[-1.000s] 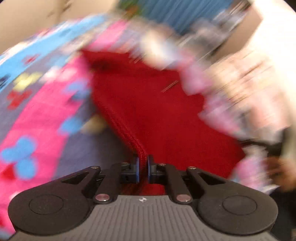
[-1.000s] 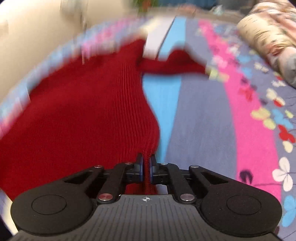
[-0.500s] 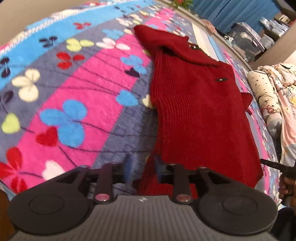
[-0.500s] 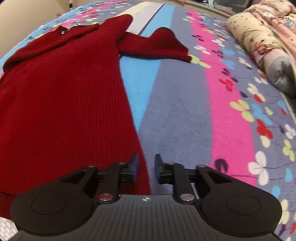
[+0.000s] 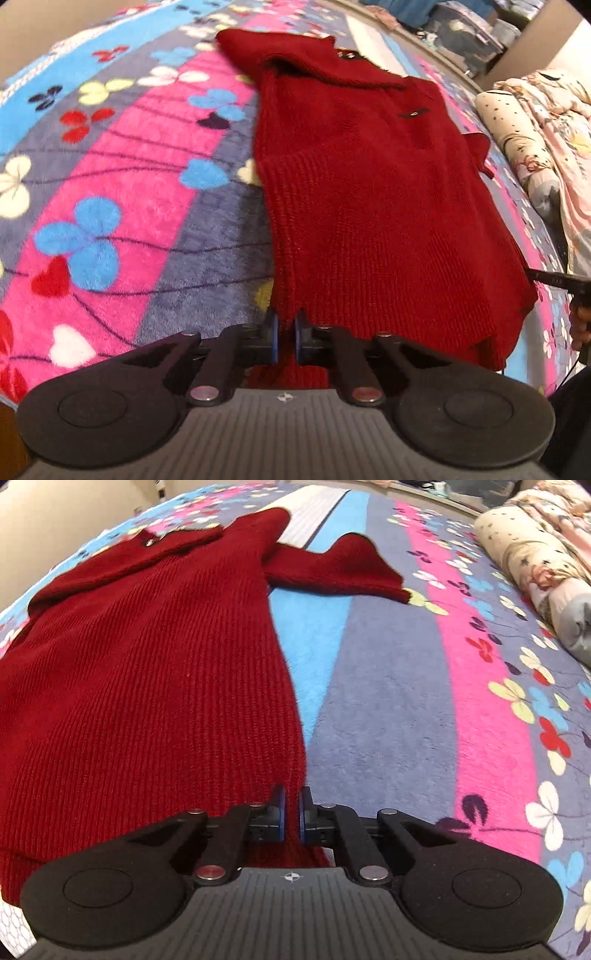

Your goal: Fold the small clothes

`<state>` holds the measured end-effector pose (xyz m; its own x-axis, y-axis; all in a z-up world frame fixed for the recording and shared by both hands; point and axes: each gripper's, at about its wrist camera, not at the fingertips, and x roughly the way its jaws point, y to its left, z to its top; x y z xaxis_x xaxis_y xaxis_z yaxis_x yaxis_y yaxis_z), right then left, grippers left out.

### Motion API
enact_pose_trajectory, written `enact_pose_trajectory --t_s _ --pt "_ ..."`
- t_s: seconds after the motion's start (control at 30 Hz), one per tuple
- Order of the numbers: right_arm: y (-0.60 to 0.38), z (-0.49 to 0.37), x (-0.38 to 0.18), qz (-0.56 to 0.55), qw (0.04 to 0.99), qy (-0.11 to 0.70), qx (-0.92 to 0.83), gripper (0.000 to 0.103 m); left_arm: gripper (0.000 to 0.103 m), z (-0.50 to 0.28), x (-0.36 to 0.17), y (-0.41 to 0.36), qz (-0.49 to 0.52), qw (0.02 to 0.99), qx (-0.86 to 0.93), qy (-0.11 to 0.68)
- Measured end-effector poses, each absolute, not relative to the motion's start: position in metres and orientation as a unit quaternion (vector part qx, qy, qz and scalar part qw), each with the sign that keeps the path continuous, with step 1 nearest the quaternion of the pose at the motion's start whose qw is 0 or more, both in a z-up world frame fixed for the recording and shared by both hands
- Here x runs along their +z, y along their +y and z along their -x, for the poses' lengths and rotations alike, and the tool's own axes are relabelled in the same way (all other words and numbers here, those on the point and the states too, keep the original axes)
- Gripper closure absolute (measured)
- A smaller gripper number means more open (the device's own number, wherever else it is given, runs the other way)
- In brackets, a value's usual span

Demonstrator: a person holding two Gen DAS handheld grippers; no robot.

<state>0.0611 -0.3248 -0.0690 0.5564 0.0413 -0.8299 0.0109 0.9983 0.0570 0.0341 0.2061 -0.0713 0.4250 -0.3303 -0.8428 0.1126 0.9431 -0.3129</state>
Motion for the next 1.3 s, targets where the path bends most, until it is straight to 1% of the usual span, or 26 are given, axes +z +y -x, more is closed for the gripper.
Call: enact_pose_trajectory --t_s 0.1,0.23,0.27,0.3,0.4,0.43,0.5,0.57,0.6,0.63,0.67,0.73,0.8,0.83,0.9,0.97,1.07,1.1,1.17,1.2,1.23,1.27,1.3 --pt "-0.33 -0.054 -0.059 -0.033 0.891 0.453 -0.009 0.098 0.097 -0.023 -0.059 0.213 0.12 0.843 -0.15 0.502" --pt "-0.346 -0.037 -0.033 -0.04 0.908 0.415 -0.036 0.099 0.097 0.0 -0.031 0.23 0.181 0.857 -0.197 0.441" --pt "-0.35 -0.032 -0.027 -0.046 0.912 0.406 -0.039 0.099 0.097 0.001 -0.03 0.232 0.188 0.855 -0.2 0.44" --pt "-0.354 -0.028 -0.024 -0.051 0.913 0.402 -0.04 0.099 0.097 -0.001 -0.033 0.231 0.182 0.852 -0.193 0.451" --pt "-0.354 -0.034 -0.039 -0.03 0.898 0.437 -0.054 0.098 0.095 -0.016 -0.056 0.214 0.09 0.842 -0.12 0.518" --pt "-0.35 -0.038 -0.044 -0.018 0.892 0.448 -0.053 0.098 0.095 -0.02 -0.058 0.207 0.061 0.844 -0.103 0.522" --pt "-0.342 -0.041 -0.043 -0.001 0.896 0.436 -0.083 0.097 0.094 -0.02 -0.043 0.198 0.039 0.872 -0.098 0.477" --pt "-0.337 -0.036 -0.029 -0.011 0.918 0.388 -0.081 0.095 0.078 -0.015 -0.02 0.187 0.035 0.903 -0.129 0.409" --pt "-0.335 -0.034 -0.023 -0.022 0.927 0.37 -0.061 0.093 0.061 -0.014 -0.015 0.181 0.04 0.907 -0.152 0.391" --pt "-0.332 -0.034 -0.021 -0.035 0.932 0.36 -0.036 0.084 0.047 -0.016 -0.014 0.172 0.04 0.904 -0.172 0.389" --pt "-0.329 -0.036 -0.022 -0.049 0.93 0.364 -0.006 0.071 0.043 -0.02 -0.017 0.164 0.031 0.898 -0.18 0.4" --pt "-0.321 -0.045 -0.035 -0.069 0.912 0.402 0.043 0.061 0.042 -0.033 -0.035 0.141 -0.012 0.876 -0.171 0.451" --pt "-0.31 -0.056 -0.06 -0.053 0.874 0.478 0.072 0.061 0.042 -0.048 -0.059 0.128 -0.039 0.843 -0.138 0.518" --pt "-0.305 -0.059 -0.072 -0.03 0.859 0.507 0.064 0.059 0.043 -0.054 -0.064 0.126 -0.036 0.835 -0.127 0.534" --pt "-0.301 -0.061 -0.066 -0.018 0.867 0.495 0.058 0.06 0.042 -0.058 -0.054 0.124 -0.014 0.85 -0.117 0.514" --pt "-0.307 -0.06 -0.05 -0.039 0.887 0.457 0.059 0.06 0.042 -0.06 -0.035 0.123 0.009 0.878 -0.112 0.466" --pt "-0.313 -0.062 -0.036 -0.052 0.907 0.416 0.042 0.059 0.042 -0.066 -0.017 0.114 0.002 0.912 -0.08 0.403" --pt "-0.315 -0.065 -0.034 -0.05 0.91 0.41 0.031 0.059 0.042 -0.072 -0.013 0.11 -0.011 0.919 -0.077 0.388" --pt "-0.317 -0.071 -0.034 -0.055 0.912 0.407 0.014 0.059 0.059 -0.088 -0.007 0.095 -0.04 0.93 -0.076 0.356" --pt "-0.317 -0.075 -0.034 -0.062 0.913 0.404 0.012 0.059 0.084 -0.098 -0.006 0.088 -0.052 0.933 -0.075 0.348" --pt "-0.315 -0.078 -0.034 -0.07 0.913 0.401 0.016 0.064 0.103 -0.111 -0.004 0.081 -0.063 0.933 -0.076 0.346" --pt "-0.312 -0.079 -0.034 -0.076 0.914 0.398 0.023 0.087 0.103 -0.126 -0.003 0.074 -0.069 0.933 -0.074 0.344" --pt "-0.308 -0.081 -0.034 -0.077 0.914 0.397 0.037 0.1 0.103 -0.143 -0.003 0.064 -0.074 0.935 -0.069 0.341"
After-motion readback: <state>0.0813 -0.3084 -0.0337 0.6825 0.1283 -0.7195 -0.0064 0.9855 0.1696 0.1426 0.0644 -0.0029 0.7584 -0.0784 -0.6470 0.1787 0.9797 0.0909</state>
